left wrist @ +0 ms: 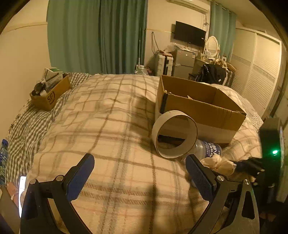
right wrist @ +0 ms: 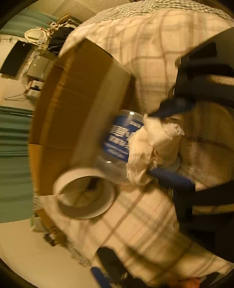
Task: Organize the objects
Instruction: 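Grasp the crumpled white cloth with the right gripper, then grasp the white tape roll by its rim with the left gripper, then carry tape roll and cloth into the cardboard box while releasing both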
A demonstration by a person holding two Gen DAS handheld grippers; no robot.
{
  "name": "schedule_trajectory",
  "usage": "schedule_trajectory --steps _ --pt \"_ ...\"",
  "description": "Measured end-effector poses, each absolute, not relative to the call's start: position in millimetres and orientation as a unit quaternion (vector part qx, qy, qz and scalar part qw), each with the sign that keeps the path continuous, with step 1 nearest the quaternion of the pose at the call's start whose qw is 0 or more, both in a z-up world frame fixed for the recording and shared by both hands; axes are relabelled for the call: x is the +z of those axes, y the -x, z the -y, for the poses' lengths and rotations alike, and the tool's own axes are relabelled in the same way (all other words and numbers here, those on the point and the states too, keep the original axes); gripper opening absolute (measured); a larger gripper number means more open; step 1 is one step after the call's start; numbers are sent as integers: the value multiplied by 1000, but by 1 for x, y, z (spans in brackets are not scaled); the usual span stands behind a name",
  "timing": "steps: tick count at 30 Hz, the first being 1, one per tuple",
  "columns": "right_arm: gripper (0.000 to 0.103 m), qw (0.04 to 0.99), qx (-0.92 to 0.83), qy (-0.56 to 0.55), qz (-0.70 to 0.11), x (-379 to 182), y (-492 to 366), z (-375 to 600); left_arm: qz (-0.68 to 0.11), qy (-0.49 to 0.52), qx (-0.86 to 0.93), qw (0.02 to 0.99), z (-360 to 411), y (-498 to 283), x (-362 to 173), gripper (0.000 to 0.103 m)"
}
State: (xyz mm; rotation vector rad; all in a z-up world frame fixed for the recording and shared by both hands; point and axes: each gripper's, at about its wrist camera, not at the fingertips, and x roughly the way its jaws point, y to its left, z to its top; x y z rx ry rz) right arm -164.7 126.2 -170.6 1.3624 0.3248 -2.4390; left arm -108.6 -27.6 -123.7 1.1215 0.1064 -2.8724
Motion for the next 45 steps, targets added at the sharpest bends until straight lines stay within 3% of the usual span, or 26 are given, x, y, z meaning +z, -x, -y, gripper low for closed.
schedule_trajectory --steps 2,4,17,19,21,22,24,30,45 --pt "26 160 -860 -472 -109 -168 162 -130 -33 -369 -929 15 25 110 -125 103" --pt "19 155 -872 -455 -95 -158 156 -139 -28 -375 -926 9 22 112 -126 103" --pt "17 89 -915 -384 -80 -93 166 -184 1 -387 -922 14 1 155 -123 103" --pt "17 94 -913 -389 -76 -98 169 -184 3 -391 -920 18 2 164 -127 96" --pt "17 100 -910 -396 -73 -107 170 -185 -9 -408 -913 15 6 175 -133 67" --pt "17 102 -908 -401 -71 -111 171 -185 -14 -417 -909 12 7 180 -136 61" --pt "17 104 -904 -408 -67 -118 173 -184 -20 -435 -900 -5 6 190 -145 34" --pt "17 109 -904 -410 -59 -119 173 -186 0 -430 -903 -3 0 189 -147 8" --pt "17 112 -921 -371 -46 -74 142 -184 0 -395 -919 -7 10 135 -95 3"
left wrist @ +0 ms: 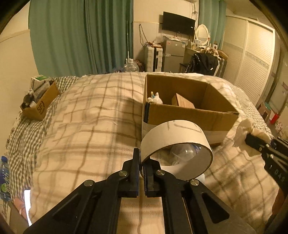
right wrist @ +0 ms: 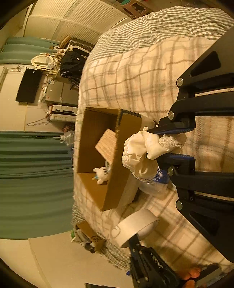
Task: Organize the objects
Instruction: 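Carry tape roll and cloth into the cardboard box while releasing both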
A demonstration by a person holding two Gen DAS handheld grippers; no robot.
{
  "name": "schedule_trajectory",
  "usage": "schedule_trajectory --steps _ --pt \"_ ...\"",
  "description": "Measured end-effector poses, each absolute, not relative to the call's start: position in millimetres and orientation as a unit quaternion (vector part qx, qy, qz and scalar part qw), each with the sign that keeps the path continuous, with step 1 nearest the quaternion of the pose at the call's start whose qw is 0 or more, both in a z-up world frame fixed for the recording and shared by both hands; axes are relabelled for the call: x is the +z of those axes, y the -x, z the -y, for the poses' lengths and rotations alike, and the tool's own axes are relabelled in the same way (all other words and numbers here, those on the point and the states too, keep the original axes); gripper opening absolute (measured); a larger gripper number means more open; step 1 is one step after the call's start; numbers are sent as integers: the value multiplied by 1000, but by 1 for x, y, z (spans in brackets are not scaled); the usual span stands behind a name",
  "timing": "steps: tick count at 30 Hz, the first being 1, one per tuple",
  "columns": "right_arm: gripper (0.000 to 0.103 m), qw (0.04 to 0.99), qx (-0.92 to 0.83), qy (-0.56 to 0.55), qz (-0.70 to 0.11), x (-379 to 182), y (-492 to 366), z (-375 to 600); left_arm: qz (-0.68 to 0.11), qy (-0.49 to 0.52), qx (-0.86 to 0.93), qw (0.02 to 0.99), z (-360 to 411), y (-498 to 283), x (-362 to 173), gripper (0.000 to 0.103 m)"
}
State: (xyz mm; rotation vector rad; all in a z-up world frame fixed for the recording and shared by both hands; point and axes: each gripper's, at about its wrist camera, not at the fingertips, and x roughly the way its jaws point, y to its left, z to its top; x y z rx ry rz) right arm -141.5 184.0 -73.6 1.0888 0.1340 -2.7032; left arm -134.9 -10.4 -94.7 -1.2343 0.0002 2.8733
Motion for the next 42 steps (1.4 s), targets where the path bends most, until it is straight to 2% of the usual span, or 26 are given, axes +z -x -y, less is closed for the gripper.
schedule_trajectory --steps 14,19,25,30,39,42 --pt "17 122 -951 -276 -64 25 123 -187 -22 326 943 56 -1 133 -5 3" --pt "17 144 -957 -245 -56 72 151 -189 -36 307 949 66 -13 164 26 3" --pt "17 145 -957 -247 -50 93 204 -188 -35 310 947 78 -28 212 39 3" --pt "17 130 -952 -274 -50 77 252 -184 -36 342 936 70 -37 259 20 3" --pt "17 120 -923 -362 -47 -13 316 -187 -66 392 915 69 -51 295 -48 3" --pt "20 121 -917 -378 -44 -34 323 -190 -75 413 904 80 -57 302 -66 6"
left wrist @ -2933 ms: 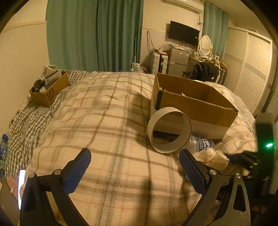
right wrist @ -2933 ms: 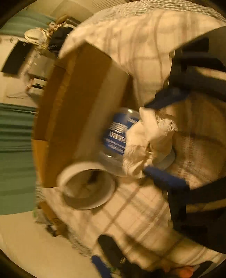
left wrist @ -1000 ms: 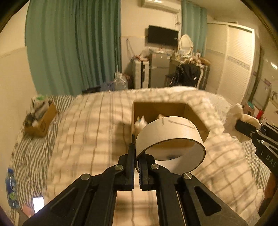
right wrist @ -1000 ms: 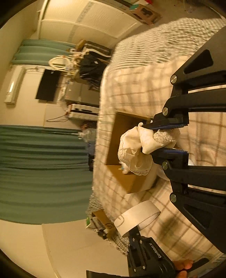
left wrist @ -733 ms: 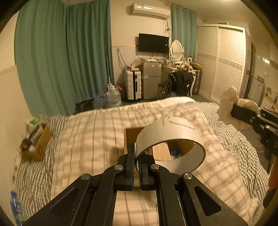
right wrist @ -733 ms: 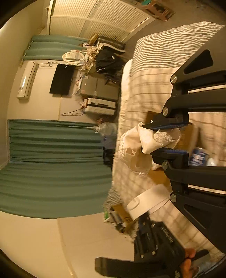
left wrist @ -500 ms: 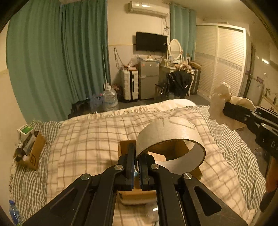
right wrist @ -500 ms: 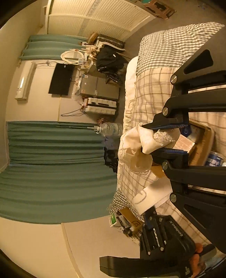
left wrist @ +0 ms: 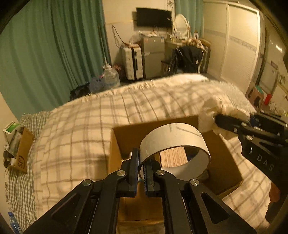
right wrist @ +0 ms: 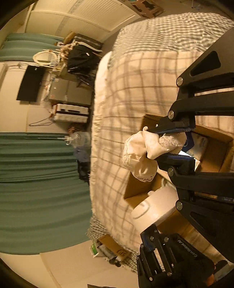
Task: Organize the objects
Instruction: 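Carry tape roll and cloth into the cardboard box while releasing both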
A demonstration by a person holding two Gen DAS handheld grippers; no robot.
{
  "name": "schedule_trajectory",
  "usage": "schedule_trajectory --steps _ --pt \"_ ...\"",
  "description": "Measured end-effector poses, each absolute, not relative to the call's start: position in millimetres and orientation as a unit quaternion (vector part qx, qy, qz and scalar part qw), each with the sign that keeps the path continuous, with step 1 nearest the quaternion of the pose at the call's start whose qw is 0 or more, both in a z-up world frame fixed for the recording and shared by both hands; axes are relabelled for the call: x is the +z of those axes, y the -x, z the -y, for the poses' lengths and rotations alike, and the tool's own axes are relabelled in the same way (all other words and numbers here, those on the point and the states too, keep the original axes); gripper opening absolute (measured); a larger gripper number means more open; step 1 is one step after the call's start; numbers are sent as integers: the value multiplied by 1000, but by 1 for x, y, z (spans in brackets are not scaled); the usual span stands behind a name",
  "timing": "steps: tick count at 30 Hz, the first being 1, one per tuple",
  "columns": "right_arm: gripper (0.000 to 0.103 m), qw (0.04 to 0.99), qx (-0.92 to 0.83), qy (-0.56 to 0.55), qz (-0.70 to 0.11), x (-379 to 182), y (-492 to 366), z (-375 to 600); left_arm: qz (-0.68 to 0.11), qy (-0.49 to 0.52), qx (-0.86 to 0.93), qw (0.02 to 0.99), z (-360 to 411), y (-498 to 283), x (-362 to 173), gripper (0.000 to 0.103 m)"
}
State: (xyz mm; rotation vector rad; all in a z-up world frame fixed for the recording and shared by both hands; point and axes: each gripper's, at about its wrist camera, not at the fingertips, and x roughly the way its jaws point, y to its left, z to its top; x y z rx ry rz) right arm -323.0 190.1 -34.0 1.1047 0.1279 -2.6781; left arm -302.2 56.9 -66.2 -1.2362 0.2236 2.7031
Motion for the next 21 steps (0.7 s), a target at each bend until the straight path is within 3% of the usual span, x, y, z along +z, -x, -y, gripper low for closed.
schedule_trajectory --steps 3,4,5,6,8,10,14,20,21 --pt "35 118 -916 -381 -40 -44 326 -195 -86 437 891 89 -61 307 -80 16" --pt "47 116 -917 -380 -37 -44 325 -197 -86 441 889 91 -61 307 -82 20" --pt "56 114 -918 -377 -34 -43 324 -199 -85 446 886 93 -60 306 -85 37" --pt "59 114 -920 -375 -32 -41 322 -201 -83 452 883 96 -59 304 -87 63" --pt "69 113 -922 -370 -28 -37 318 -203 -79 450 884 98 -56 297 -87 84" --pt "75 107 -923 -367 -32 -32 313 -205 -84 445 886 102 -56 291 -84 84" --pt "76 92 -929 -356 -43 -18 294 -209 -94 447 884 104 -50 271 -73 85" --pt "77 83 -943 -318 -56 19 242 -212 -72 397 910 96 -28 225 -32 93" --pt "78 85 -945 -311 -58 24 234 -211 -68 385 915 97 -24 215 -24 99"
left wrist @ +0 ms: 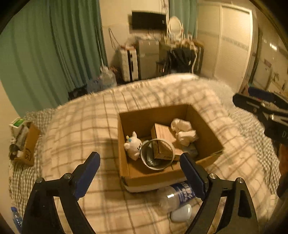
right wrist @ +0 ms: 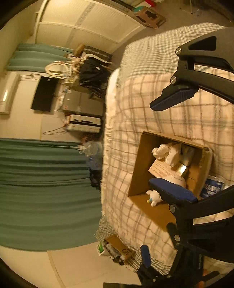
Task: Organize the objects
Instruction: 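Carry tape roll and cloth into the cardboard box while releasing both, then grasp the white earbud case with the right gripper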
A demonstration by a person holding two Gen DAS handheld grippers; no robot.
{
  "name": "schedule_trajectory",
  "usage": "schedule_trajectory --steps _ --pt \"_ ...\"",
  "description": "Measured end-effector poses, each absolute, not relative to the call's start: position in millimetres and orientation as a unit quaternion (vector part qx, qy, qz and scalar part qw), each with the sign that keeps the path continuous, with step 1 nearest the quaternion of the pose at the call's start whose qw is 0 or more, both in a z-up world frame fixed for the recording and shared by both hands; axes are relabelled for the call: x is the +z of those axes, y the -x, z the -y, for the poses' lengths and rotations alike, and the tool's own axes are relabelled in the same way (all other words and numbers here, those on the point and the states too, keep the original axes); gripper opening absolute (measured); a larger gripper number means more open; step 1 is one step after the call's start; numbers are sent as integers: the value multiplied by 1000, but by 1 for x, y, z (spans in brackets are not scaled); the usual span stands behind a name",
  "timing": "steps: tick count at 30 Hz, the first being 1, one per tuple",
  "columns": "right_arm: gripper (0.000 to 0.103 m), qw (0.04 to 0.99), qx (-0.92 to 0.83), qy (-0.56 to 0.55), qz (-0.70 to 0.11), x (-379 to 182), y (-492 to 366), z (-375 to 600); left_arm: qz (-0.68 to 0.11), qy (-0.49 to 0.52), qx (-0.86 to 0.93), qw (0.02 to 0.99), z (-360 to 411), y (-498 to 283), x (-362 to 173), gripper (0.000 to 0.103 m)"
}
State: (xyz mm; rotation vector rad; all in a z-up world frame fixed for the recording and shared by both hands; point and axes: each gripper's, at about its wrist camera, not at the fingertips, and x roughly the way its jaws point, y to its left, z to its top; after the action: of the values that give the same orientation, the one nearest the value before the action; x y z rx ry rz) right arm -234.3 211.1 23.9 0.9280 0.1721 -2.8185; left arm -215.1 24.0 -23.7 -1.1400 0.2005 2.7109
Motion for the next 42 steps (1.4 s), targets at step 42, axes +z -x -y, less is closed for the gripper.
schedule_trajectory --steps 42 --pt "61 151 -833 -516 -128 -201 170 -109 48 391 916 -72 51 117 -139 103"
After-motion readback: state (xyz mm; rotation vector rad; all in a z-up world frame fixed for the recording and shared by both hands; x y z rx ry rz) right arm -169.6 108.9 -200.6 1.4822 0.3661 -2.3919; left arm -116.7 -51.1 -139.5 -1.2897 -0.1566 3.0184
